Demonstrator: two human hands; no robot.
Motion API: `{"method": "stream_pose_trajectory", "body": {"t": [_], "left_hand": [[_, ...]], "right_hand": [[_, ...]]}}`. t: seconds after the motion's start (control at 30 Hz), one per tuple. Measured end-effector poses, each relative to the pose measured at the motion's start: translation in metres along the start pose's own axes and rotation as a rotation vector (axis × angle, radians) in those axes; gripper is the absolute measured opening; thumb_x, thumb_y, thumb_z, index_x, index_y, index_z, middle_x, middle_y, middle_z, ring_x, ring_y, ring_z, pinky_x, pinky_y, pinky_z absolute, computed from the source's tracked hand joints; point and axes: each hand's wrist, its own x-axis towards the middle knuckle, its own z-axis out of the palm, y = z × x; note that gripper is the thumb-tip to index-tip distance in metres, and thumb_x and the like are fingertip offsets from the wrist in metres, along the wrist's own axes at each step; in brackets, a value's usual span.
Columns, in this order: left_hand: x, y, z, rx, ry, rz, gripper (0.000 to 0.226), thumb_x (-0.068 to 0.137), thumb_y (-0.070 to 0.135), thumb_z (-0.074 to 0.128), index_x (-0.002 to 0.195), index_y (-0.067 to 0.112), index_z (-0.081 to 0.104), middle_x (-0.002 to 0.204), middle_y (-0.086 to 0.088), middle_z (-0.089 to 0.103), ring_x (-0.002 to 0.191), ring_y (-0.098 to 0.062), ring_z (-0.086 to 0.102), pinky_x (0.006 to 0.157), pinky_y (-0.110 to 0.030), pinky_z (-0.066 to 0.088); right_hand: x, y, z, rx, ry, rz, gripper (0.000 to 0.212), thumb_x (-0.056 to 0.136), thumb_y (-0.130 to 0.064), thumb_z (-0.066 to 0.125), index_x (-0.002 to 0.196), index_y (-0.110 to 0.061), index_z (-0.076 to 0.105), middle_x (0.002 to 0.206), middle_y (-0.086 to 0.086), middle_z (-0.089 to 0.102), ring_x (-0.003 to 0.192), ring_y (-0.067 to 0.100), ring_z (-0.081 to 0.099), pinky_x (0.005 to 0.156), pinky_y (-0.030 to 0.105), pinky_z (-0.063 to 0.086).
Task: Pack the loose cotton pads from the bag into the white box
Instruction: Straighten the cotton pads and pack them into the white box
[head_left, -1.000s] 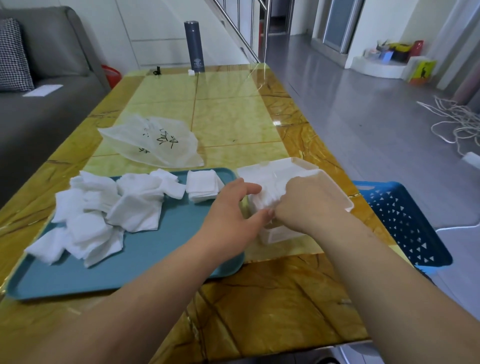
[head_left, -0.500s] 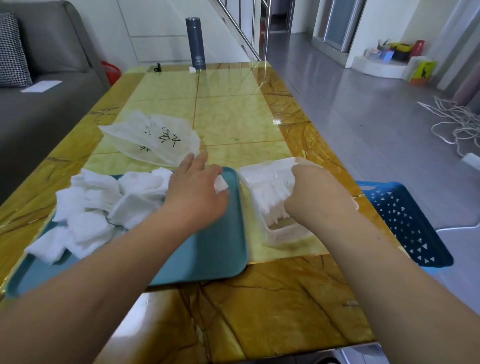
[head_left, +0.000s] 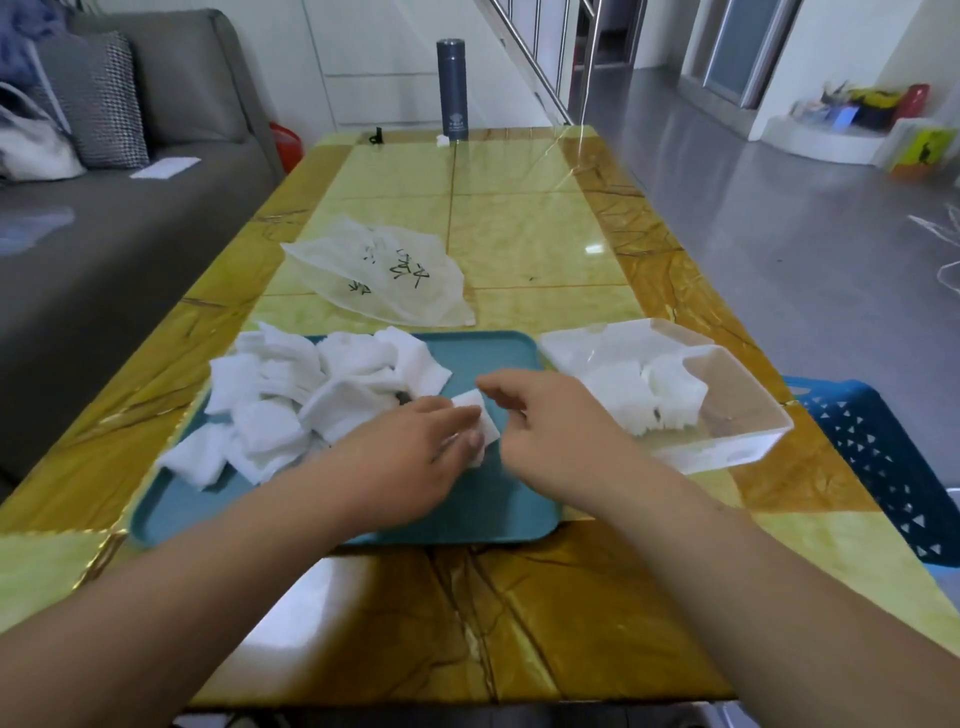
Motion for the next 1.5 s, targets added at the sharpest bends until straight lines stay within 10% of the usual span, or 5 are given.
{"method": "stream_pose_trajectory", "body": {"t": [0.63, 1.0, 1.13, 1.37, 1.5], "left_hand": [[-0.019, -0.046, -0.006, -0.36, 0.277, -0.182, 0.028, 0.07, 0.033, 0.084, 0.086, 0.034, 0.061, 0.084, 0.01, 0.066, 0.077, -0.011, 0.064, 0.076, -0.042, 0.057], [-0.021, -0.055, -0.012, -0.442, 0.379, -0.16, 0.01, 0.089, 0.03, 0.076, 0.082, 0.036, 0.073, 0.08, 0.019, 0.07, 0.077, 0.003, 0.064, 0.065, -0.017, 0.045], [-0.024, -0.054, -0.019, -0.488, 0.503, -0.16, 0.011, 0.087, 0.024, 0.073, 0.077, 0.026, 0.071, 0.073, 0.017, 0.069, 0.066, -0.002, 0.062, 0.058, -0.015, 0.045], [-0.023, -0.04, -0.014, -0.691, 0.446, -0.097, 0.008, 0.093, 0.02, 0.072, 0.086, 0.024, 0.07, 0.076, -0.004, 0.072, 0.071, -0.029, 0.071, 0.07, -0.043, 0.059], [-0.015, -0.03, -0.003, -0.717, 0.455, -0.028, 0.007, 0.093, 0.022, 0.074, 0.091, 0.029, 0.073, 0.074, 0.006, 0.069, 0.061, -0.011, 0.059, 0.061, -0.028, 0.051]], "right_hand": [[0.038, 0.009, 0.047, 0.375, 0.031, 0.163, 0.027, 0.086, -0.004, 0.074, 0.101, -0.026, 0.072, 0.081, -0.006, 0.067, 0.067, 0.002, 0.058, 0.06, 0.006, 0.043], [0.034, 0.013, 0.042, 0.351, 0.196, 0.225, 0.022, 0.095, -0.023, 0.069, 0.079, -0.037, 0.072, 0.085, -0.013, 0.076, 0.069, 0.006, 0.064, 0.079, 0.034, 0.061], [0.032, 0.014, 0.036, 0.291, 0.245, 0.266, 0.03, 0.096, -0.013, 0.061, 0.12, -0.027, 0.072, 0.114, -0.009, 0.071, 0.098, 0.015, 0.066, 0.099, 0.038, 0.054], [0.021, -0.003, 0.028, 0.388, 0.246, 0.032, 0.042, 0.086, -0.001, 0.064, 0.117, -0.029, 0.073, 0.108, -0.013, 0.071, 0.091, 0.002, 0.066, 0.079, 0.018, 0.049], [0.017, -0.008, 0.029, 0.409, 0.17, -0.035, 0.008, 0.088, -0.017, 0.08, 0.095, -0.022, 0.081, 0.083, 0.005, 0.075, 0.072, 0.006, 0.065, 0.065, 0.019, 0.049]]}}
